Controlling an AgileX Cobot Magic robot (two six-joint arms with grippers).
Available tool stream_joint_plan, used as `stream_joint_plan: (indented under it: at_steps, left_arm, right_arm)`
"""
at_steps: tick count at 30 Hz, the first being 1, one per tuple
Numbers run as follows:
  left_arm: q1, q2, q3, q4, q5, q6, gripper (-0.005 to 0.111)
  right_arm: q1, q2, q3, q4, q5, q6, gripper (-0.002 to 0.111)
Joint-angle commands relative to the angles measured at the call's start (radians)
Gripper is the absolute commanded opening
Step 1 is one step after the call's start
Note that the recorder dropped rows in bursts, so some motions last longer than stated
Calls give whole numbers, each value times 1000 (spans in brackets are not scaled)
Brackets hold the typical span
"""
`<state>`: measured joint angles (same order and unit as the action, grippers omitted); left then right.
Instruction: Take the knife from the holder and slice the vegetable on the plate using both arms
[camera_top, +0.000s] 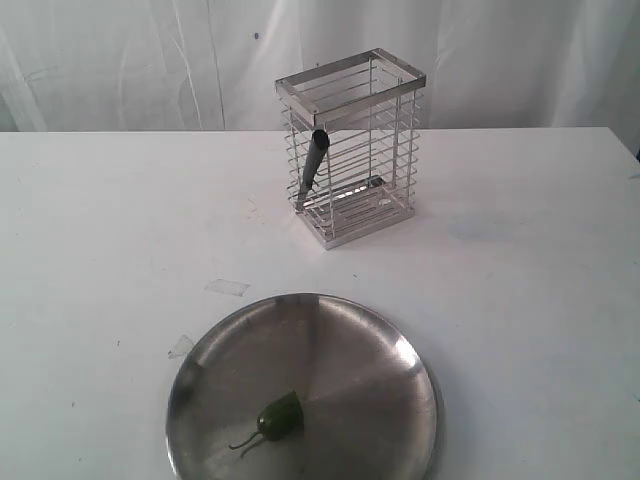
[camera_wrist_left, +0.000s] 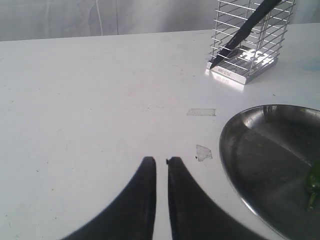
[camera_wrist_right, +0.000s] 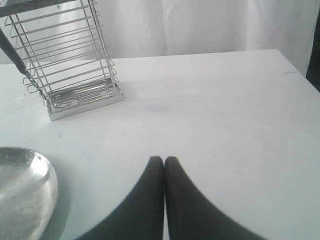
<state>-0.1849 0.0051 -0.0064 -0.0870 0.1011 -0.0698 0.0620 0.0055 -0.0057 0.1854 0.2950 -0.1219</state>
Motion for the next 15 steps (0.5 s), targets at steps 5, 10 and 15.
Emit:
stream_joint_plan:
  at_steps: [5,10,15]
  left_arm:
    - [5,-5,6,-4,-3,0,16]
    - [5,-5,6,-4,-3,0,16]
    - [5,-5,6,-4,-3,0,16]
  right_arm:
    - [0,-5,6,1,-11,-1,0]
    - [0,-5,6,6,-106,8,0]
    - [0,-5,6,369,-336,408,0]
